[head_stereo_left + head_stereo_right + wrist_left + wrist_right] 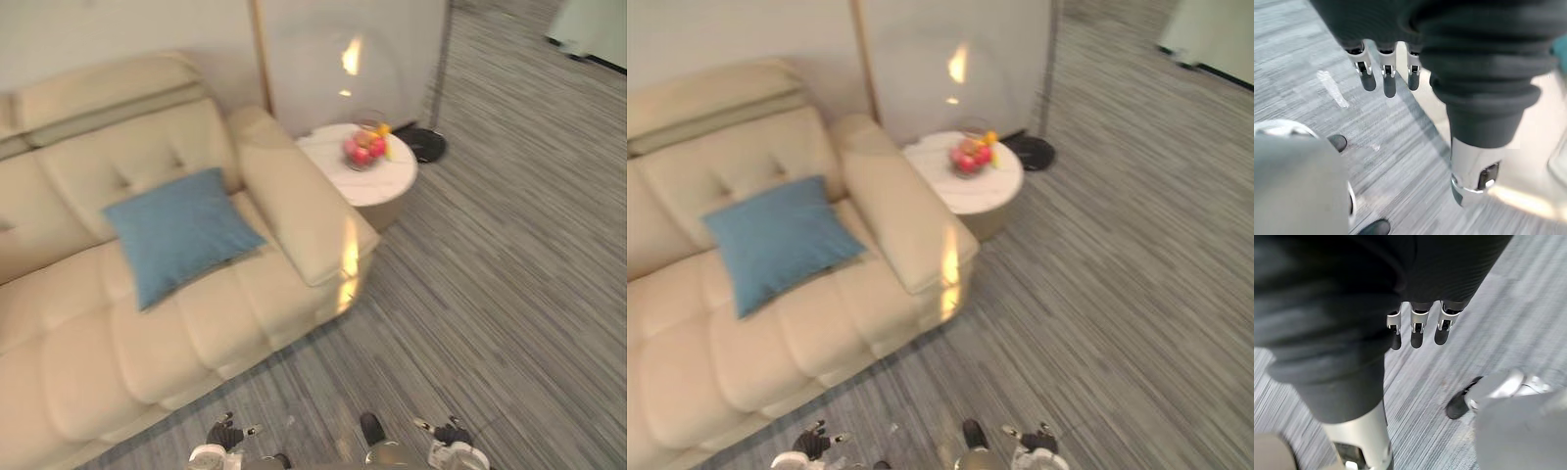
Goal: Pick up cushions and gather them together orderly.
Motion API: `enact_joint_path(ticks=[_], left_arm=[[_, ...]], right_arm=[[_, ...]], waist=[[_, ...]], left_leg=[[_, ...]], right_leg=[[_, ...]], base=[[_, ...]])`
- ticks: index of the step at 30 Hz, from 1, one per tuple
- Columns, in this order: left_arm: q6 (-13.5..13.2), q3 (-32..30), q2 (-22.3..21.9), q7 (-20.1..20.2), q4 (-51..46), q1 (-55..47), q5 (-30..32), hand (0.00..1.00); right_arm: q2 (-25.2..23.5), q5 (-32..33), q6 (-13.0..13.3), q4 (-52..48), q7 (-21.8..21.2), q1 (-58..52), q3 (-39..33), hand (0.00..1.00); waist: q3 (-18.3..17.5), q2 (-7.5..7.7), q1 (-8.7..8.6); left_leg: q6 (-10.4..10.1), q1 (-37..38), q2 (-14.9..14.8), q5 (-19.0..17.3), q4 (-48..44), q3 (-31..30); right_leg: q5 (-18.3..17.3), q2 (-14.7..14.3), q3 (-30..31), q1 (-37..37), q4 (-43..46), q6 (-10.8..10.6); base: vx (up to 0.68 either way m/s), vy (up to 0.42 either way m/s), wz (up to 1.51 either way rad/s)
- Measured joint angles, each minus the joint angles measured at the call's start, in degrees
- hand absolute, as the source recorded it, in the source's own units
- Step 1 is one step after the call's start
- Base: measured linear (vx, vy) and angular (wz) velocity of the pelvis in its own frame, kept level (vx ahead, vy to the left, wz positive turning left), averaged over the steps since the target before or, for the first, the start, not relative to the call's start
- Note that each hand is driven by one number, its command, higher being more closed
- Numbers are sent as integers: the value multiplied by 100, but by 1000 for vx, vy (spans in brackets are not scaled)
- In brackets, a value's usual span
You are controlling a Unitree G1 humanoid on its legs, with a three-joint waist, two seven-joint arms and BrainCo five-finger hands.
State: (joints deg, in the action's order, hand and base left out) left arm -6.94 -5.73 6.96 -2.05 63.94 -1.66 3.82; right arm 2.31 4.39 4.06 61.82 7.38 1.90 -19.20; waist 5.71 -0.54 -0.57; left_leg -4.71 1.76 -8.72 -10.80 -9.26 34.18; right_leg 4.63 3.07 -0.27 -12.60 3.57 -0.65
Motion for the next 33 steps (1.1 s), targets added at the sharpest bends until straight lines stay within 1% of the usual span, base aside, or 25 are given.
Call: enact_joint_path(ticks=[1,2,4,5,6,7,9,10,11,12,13,14,15,16,19,21,22,23,24,26,29,30,31,32,33], left_arm=[[1,-8,-37,-3,-62,13,1,0],[2,-10,-66,-2,-107,30,1,0],[-1,-75,-103,1,-187,28,1,0],[4,-185,-124,0,-188,38,1,0],[4,-190,-164,-1,-188,57,2,0],[4,-187,-221,3,-180,99,7,0],[22,-183,-252,7,-89,96,23,0],[39,-151,-252,12,-26,101,54,0],[42,-132,-268,14,-19,96,59,0],[41,-141,-289,14,-17,84,57,0],[45,-211,-326,14,-18,71,45,0],[28,-231,-346,10,-45,84,-20,0],[11,-229,-349,4,-146,95,-64,0],[-20,-225,-374,6,-216,94,-89,0],[-33,-238,-468,2,-340,121,-291,0],[-41,-232,-548,0,-351,144,-310,0],[-39,-222,-572,4,-332,144,-299,0],[-37,-224,-583,2,-308,148,-299,0],[-25,-224,-590,3,-255,150,-286,0],[-10,-215,-532,5,-252,210,-269,0],[46,-119,-449,-5,-224,333,-253,0],[57,-69,-441,-5,-222,369,-253,0],[81,64,-419,-13,-217,371,-257,0],[85,60,-404,-19,-221,382,-269,0],[89,53,-364,-27,-217,386,-275,0]], right_arm=[[0,0,2,-95,0,7,40,0],[8,0,3,-154,1,5,60,0],[22,-4,10,-202,7,14,228,0],[51,-8,12,-195,11,40,302,0],[99,-15,14,-193,14,44,360,0],[169,-83,13,-177,13,35,371,0],[236,-197,11,-104,13,103,369,0],[265,-201,11,-95,20,72,379,0],[279,-201,10,9,32,48,390,0],[280,-199,1,70,41,44,389,0],[282,-196,1,67,57,42,391,0],[282,-193,3,69,71,36,392,0],[278,-190,6,71,75,58,374,0],[277,-191,10,87,77,91,368,0],[253,-191,11,12,115,150,360,0],[253,-196,10,18,147,149,295,0],[260,-195,10,24,153,134,192,0],[217,-194,8,21,160,110,135,0],[204,-193,5,-30,165,19,113,0],[46,-187,8,-211,160,-159,-104,0],[-187,-147,13,-271,159,-154,-218,0],[-194,-142,17,-288,150,-137,-248,0],[-173,-89,31,-242,150,-98,-264,0],[-169,-47,37,-212,151,-71,-261,0],[-170,3,47,-204,150,-53,-257,0]], waist=[[23,-38,5],[44,-77,11],[86,-143,10],[84,-156,-6],[105,-227,-47],[130,-296,-55],[167,-360,-12],[180,-342,-43],[234,-310,-78],[254,-318,-58],[316,-354,-23],[358,-292,-11],[379,-287,54],[415,-252,132],[456,-248,263],[449,-319,354],[429,-359,367],[425,-383,369],[381,-452,365],[429,-221,351],[470,-40,392],[471,-37,377],[477,-39,367],[471,-29,378],[462,-46,373]], left_leg=[[-1,94,-69,0,-2,281],[-1,174,-113,0,-1,479],[-13,445,-158,-8,-7,978],[-59,538,-143,-36,-4,1121],[-119,572,-163,-73,13,1155],[-148,613,-203,-91,6,1275],[-164,570,-440,-101,-505,1342],[-171,357,-789,-144,-1403,1191],[-130,84,-1152,-235,-2420,785],[-19,-111,-1323,-352,-3133,435],[10,-357,-1365,-530,-3864,-102],[-150,-634,-1190,-656,-4106,-612],[-191,-823,-994,-735,-4079,-914],[-191,-1090,-710,-827,-3808,-1285],[-181,-1583,-91,-841,-2736,-2191],[-215,-1662,367,-641,-1593,-3227],[-65,-1649,429,-368,-1137,-3528],[28,-1602,388,-82,-955,-3527],[-5,-1385,337,342,-777,-3330],[92,-1129,394,152,-763,-2790],[197,-912,364,-145,-897,-1944],[217,-841,358,-159,-897,-1784],[241,-637,327,-181,-885,-1422],[236,-452,296,-230,-895,-1189],[208,-367,254,-273,-895,-1103]], right_leg=[[-152,109,-1073,-84,229,266],[-272,213,-1813,-146,424,416],[-808,540,-3620,-143,1040,769],[-1010,566,-3862,-145,1233,806],[-1105,511,-3811,-200,1344,756],[-1227,352,-3453,-371,1437,641],[-1420,196,-3157,-497,1534,588],[-1581,165,-3083,-468,1656,631],[-1614,-23,-2871,-341,1610,678],[-1619,-160,-2739,-212,1575,703],[-1604,-340,-2525,43,1474,816],[-1596,-477,-2298,233,1352,849],[-1568,-586,-2040,383,1230,868],[-1537,-678,-1733,531,1085,812],[-1442,-878,-869,761,819,684],[-1371,-970,-190,885,622,559],[-1373,-1005,90,929,575,542],[-1420,-1024,263,963,594,483],[-1619,-993,419,994,747,318],[-2036,-537,94,831,1293,-36],[-2141,-115,-432,131,2522,-372],[-2147,5,-673,17,2689,-414],[-2101,287,-1391,-32,2770,-301],[-1950,431,-1927,45,2533,-104],[-1910,394,-2160,103,2414,-37]], base=[[49,-63,-135],[53,-90,-118],[83,-153,-121],[114,-171,-106],[136,-169,-99],[192,-220,-114],[206,-225,-117],[222,-245,-75],[213,-231,-72],[208,-195,-84],[202,-130,-107],[241,-118,-121],[209,-57,-145],[182,-20,-152],[172,54,-165],[238,157,-183],[217,171,-169],[277,198,-145],[355,233,-120],[359,244,-109],[249,182,-119],[162,90,-126],[159,56,-127],[176,25,-141],[240,-57,-156]])
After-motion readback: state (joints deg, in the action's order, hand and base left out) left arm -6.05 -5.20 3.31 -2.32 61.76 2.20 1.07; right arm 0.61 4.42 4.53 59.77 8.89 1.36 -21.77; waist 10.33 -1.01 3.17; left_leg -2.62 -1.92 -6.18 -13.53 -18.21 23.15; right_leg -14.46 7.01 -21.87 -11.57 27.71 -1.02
